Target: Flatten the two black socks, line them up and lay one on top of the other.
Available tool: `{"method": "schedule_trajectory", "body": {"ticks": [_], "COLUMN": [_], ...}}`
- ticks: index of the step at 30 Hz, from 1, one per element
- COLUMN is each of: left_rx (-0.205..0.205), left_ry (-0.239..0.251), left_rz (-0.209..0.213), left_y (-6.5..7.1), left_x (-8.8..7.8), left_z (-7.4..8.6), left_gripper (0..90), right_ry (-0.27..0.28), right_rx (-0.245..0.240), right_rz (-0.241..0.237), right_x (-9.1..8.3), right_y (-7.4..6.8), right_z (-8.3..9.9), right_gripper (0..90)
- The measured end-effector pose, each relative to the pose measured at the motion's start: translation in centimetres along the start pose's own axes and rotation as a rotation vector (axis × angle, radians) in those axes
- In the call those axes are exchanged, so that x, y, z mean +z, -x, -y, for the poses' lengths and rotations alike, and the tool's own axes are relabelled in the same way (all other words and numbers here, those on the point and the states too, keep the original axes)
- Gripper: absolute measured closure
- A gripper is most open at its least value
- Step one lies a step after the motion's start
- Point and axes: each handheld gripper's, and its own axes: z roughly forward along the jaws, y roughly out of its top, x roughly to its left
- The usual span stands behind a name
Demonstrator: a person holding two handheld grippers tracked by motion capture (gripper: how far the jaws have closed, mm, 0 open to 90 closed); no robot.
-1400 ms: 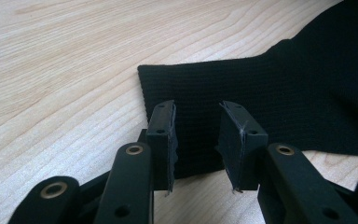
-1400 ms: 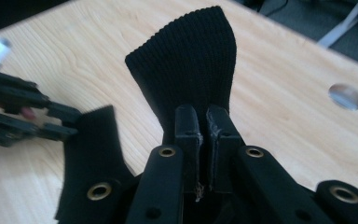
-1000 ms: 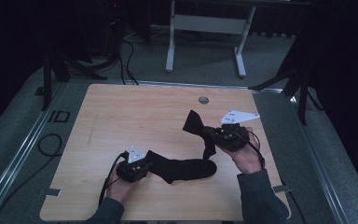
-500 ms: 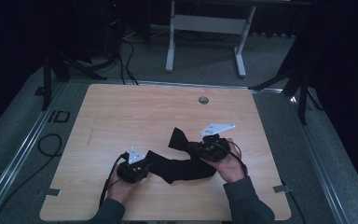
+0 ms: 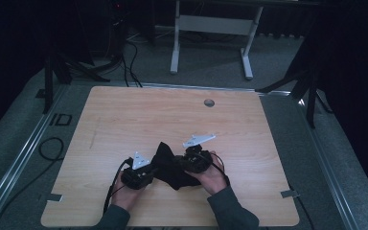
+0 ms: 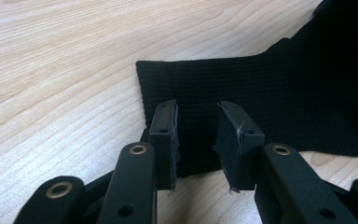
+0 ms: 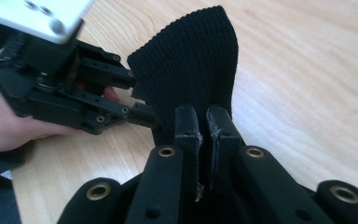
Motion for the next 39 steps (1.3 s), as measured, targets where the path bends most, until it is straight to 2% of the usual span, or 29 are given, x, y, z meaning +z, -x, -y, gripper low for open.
{"method": "schedule_trajectory", "body": {"ticks": [3, 6, 10, 16, 25, 36, 39], "left_rx": [-0.008, -0.034, -0.075, -0.115, -0.106, -0.095, -0.072], "left_ry": [-0.001, 0.017, 0.053, 0.060, 0.056, 0.051, 0.055], "left_rz": [0.004, 0.004, -0.021, -0.044, -0.026, -0.016, 0.000], "left_y": [-0.1, -0.5, -1.6, -2.8, -2.5, -2.3, -1.9], "left_x": [-0.1, -0.7, -2.2, -3.0, -3.0, -2.8, -2.8], "left_z": [0.0, -0.1, -0.2, 0.0, -0.1, -0.1, -0.2], "left_gripper": [69.5, 70.1, 73.1, 81.5, 83.5, 84.2, 84.9], "right_ry": [-0.017, -0.031, -0.056, -0.082, -0.134, -0.127, -0.139], "right_rx": [0.022, 0.046, 0.040, 0.045, 0.068, 0.093, 0.091], "right_rz": [0.008, 0.011, 0.023, 0.021, 0.011, 0.036, 0.051], "right_x": [1.2, 2.0, 2.9, 4.0, 5.9, 5.9, 6.3], "right_y": [0.1, 0.2, 0.0, -0.4, -0.7, -0.9, -1.0], "right_z": [0.6, 1.2, 1.6, 1.6, 1.9, 1.8, 2.0], "right_gripper": [84.5, 84.5, 84.3, 84.1, 83.5, 83.6, 83.6]}}
